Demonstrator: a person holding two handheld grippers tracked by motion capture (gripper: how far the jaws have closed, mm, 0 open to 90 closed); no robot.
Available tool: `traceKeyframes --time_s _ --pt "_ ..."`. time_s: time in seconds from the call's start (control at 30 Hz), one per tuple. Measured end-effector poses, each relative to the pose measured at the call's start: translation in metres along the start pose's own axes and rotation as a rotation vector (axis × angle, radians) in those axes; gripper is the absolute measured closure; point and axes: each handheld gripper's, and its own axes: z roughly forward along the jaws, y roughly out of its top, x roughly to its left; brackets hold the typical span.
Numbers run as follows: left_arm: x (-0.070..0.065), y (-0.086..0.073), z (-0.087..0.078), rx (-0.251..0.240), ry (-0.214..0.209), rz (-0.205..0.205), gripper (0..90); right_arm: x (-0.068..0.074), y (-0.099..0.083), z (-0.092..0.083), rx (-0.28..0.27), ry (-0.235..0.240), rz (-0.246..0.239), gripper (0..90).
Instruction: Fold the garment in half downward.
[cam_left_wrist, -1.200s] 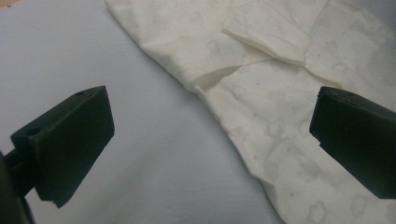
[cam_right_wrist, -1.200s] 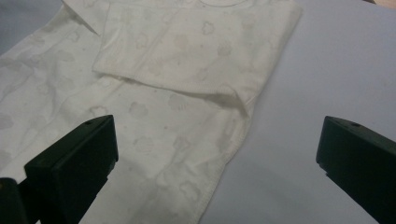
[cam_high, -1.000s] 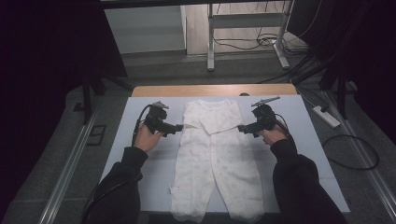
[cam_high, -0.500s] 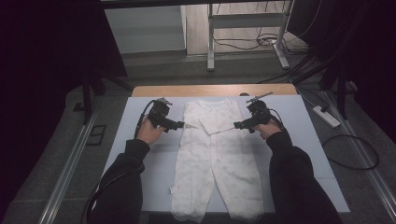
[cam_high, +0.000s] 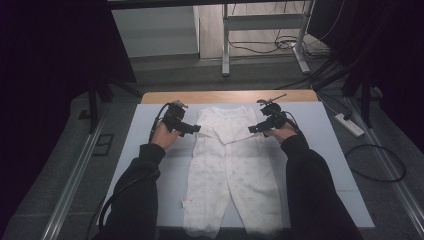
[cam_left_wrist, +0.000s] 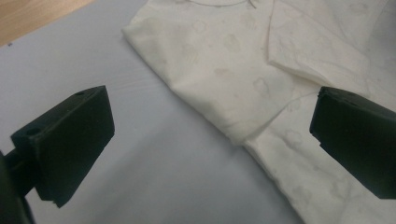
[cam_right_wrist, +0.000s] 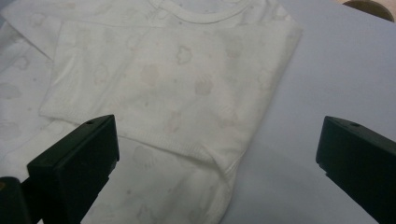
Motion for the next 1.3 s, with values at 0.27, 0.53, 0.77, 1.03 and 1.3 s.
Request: traceKeyframes --time_s 0.27,0.53,0.77,1.03,1.3 --pt "0.0 0.014 0.009 0.0 0.007 0.009 0.0 -0.008 0.01 0.006 -0.008 -0.024 0.035 0.0" --pt "-0.002 0.021 0.019 0.001 0.017 0.007 0.0 -0.014 0.017 0.013 0.005 -0.059 0.054 0.0" --pt "0.002 0.024 0.023 -0.001 0.02 -0.011 0.0 -0.017 0.023 0.02 0.021 -0.071 0.065 0.0" --pt "0.006 0.024 0.029 0.013 0.035 -0.022 0.0 -0.022 0.029 0.029 0.04 -0.106 0.067 0.0" --pt "0.014 0.023 0.038 0.032 0.046 -0.053 0.0 -0.026 0.033 0.038 0.065 -0.141 0.076 1.6"
